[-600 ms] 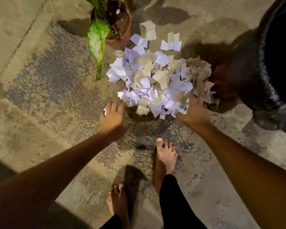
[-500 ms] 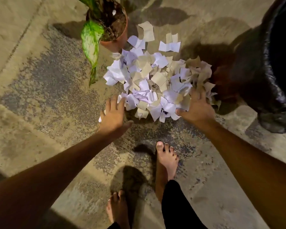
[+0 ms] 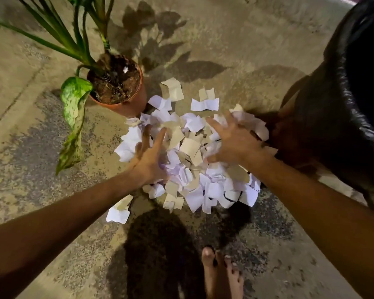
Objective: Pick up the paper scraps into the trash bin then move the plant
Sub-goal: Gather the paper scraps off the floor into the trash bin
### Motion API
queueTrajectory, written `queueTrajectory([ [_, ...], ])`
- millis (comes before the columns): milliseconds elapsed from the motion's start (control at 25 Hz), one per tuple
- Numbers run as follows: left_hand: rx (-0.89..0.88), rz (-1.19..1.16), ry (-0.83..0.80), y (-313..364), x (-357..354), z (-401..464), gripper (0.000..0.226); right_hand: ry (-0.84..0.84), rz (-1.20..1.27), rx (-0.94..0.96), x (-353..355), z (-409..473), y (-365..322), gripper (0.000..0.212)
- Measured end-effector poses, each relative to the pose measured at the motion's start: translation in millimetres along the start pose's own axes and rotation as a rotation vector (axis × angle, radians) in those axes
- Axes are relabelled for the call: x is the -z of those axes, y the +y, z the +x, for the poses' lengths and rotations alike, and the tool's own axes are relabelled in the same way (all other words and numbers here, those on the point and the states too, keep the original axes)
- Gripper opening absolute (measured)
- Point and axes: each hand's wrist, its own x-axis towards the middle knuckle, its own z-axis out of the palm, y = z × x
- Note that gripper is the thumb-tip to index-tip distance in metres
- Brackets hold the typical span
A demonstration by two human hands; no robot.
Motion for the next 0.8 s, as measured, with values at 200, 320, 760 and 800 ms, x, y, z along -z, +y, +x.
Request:
queueTrajectory([
  [200, -0.187, 0.115, 0.010, 19.0, 11.6, 19.7, 0.115, -0.170, -0.296, 0.218, -5.4, -9.1, -18.4, 0.091],
  [320, -0.274, 0.253, 0.034, 32.4, 15.1, 30.1, 0.087, -0.085, -0.372, 0.245, 5.1, -24.1, -5.1, 0.068],
  [760, -0.140, 0.184, -0.150, 51.5, 18.9, 11.8, 0.102, -0.166, -0.049, 0.044, -5.6, -57.5, 20.2, 0.109],
  [800, -0.174, 0.211, -0.113, 53.2, 16.9, 11.5, 0.092, -0.135, -0.043, 0.068, -12.1, -56.8, 12.7, 0.104],
])
